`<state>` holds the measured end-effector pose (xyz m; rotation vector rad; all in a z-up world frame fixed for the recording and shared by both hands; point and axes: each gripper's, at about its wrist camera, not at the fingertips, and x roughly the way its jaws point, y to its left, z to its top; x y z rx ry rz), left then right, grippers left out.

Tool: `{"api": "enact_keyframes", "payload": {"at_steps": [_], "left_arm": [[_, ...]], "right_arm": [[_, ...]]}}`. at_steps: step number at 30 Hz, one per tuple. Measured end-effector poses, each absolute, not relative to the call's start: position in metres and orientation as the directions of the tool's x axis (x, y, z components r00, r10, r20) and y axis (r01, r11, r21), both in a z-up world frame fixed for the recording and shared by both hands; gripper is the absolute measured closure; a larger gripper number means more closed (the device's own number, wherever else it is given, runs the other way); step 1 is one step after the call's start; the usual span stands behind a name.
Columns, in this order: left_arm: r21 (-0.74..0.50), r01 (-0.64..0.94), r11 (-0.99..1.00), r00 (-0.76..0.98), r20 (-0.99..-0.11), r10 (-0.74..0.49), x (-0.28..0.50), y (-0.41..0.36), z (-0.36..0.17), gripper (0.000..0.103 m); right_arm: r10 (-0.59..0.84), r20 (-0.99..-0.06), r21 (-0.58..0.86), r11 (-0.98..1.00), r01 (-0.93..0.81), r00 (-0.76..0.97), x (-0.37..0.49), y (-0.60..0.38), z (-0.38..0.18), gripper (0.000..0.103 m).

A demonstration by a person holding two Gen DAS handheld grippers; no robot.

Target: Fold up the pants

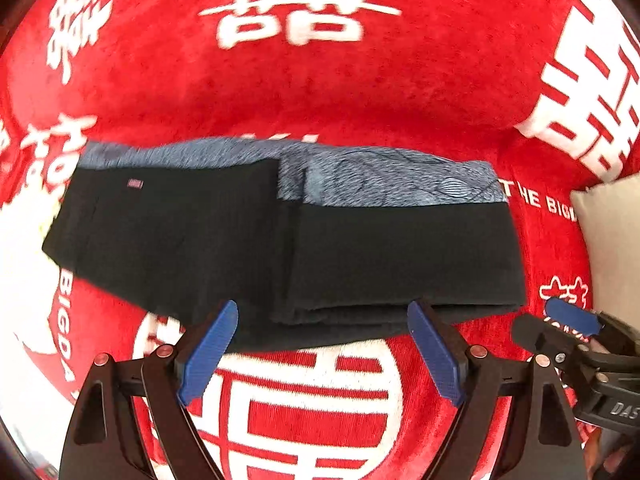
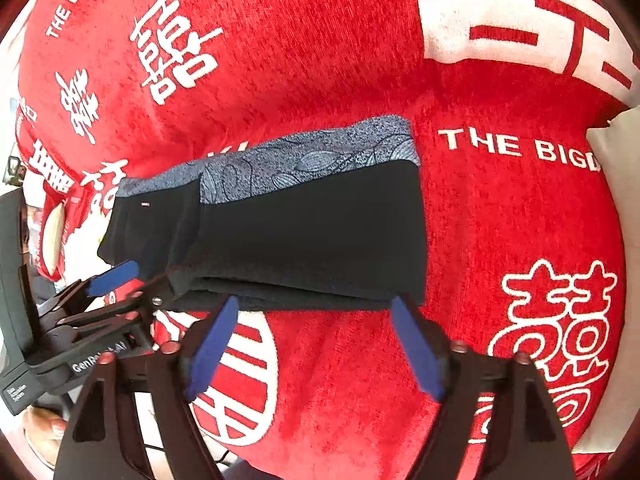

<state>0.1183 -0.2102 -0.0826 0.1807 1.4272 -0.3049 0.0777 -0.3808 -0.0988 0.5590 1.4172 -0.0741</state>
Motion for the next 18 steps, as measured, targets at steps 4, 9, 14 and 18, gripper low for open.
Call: {"api": "enact_keyframes", "payload": {"at_steps": [4, 9, 14, 18], "left_arm": [[-0.070, 0.276, 0.959, 0.090, -0.991, -0.099, 0.116, -0.188, -0.089, 0.016], [-0.079, 0.287, 0.955, 0.062, -0.993, -0.101, 0.120, -0.159, -0.095, 0.016], [-0.085, 0.276, 0.957, 0.040, -0.994, -0.100, 0.132, -0.111, -0.098, 0.016], [-0.069, 0.252, 0.965, 0.044, -0.996, -0.082, 0.145, -0.060, -0.099, 0.016]], "right_arm": [[0.247, -0.959, 0.282, 0.887, 0.365, 0.139, 0.077, -0.371, -0.101, 0.017], [0.200, -0.969, 0.240, 0.898, 0.370, 0.145, 0.078, -0.343, -0.100, 0.000], [0.204, -0.972, 0.235, 0.892, 0.386, 0.118, 0.083, -0.297, -0.102, 0.000], [0.201, -0.976, 0.220, 0.901, 0.375, 0.089, 0.090, -0.256, -0.105, 0.000]]}}
